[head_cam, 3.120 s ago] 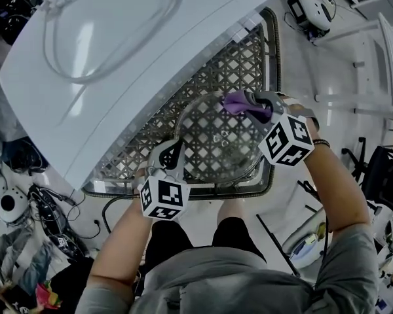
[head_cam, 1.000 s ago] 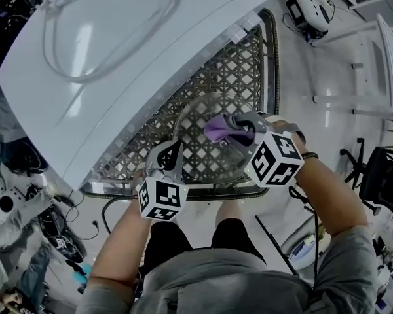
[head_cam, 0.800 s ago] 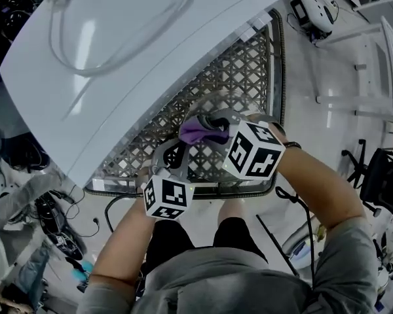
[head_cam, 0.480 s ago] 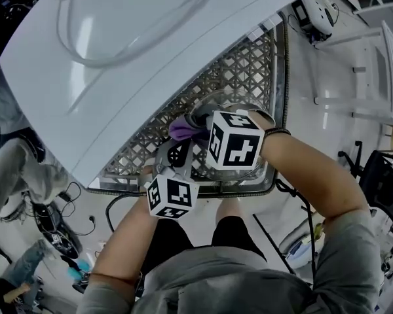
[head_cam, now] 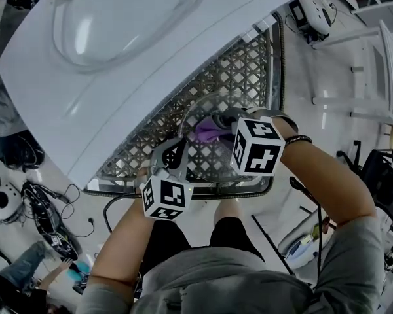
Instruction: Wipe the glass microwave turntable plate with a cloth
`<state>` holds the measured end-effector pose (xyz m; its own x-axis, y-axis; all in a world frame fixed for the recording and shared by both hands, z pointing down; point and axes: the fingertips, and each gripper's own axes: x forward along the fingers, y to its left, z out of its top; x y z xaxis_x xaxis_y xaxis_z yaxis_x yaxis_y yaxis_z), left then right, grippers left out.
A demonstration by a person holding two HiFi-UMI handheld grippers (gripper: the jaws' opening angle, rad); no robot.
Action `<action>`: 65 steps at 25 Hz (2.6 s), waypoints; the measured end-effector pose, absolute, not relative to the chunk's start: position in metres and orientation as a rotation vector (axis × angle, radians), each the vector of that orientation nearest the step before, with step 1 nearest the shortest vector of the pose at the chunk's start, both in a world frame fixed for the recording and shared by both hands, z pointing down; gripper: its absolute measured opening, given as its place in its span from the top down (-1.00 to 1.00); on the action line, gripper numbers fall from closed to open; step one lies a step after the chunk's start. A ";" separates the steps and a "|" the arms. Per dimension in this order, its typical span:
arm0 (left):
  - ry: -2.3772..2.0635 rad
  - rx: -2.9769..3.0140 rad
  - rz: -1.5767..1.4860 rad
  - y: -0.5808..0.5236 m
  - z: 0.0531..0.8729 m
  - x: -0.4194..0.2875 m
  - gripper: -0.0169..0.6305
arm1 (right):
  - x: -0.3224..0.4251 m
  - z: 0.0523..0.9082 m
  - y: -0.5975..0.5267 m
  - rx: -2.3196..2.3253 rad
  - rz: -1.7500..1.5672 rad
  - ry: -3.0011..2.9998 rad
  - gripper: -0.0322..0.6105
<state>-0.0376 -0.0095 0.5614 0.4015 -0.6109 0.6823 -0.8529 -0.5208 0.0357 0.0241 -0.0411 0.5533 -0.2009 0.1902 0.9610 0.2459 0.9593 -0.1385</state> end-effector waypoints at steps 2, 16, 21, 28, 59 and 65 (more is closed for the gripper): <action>-1.263 2.281 0.883 -0.009 0.562 -0.038 0.95 | 0.052 0.553 -0.047 -0.285 -0.043 -1.757 0.59; -1.261 2.246 0.886 -0.011 0.562 -0.037 0.95 | 0.155 0.547 -0.070 -0.151 -0.030 -1.645 0.59; -1.266 2.245 0.872 -0.011 0.562 -0.037 0.95 | 0.089 0.535 -0.037 -0.202 -0.057 -1.855 0.59; -1.248 2.255 0.825 -0.011 0.561 -0.037 0.95 | -0.003 0.551 -0.003 -0.260 -0.152 -1.940 0.59; -1.239 2.236 0.900 -0.011 0.562 -0.038 0.95 | 0.166 0.548 -0.043 -0.076 -0.139 -1.670 0.59; -1.221 2.245 0.861 -0.012 0.560 -0.038 0.95 | 0.100 0.537 -0.002 -0.173 -0.195 -1.861 0.59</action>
<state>-0.0380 -0.0117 0.5599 0.4159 -0.5801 0.7004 -0.8547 -0.5124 0.0831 0.0997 -0.0020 0.5367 -0.2921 0.0197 0.9562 0.2174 0.9750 0.0463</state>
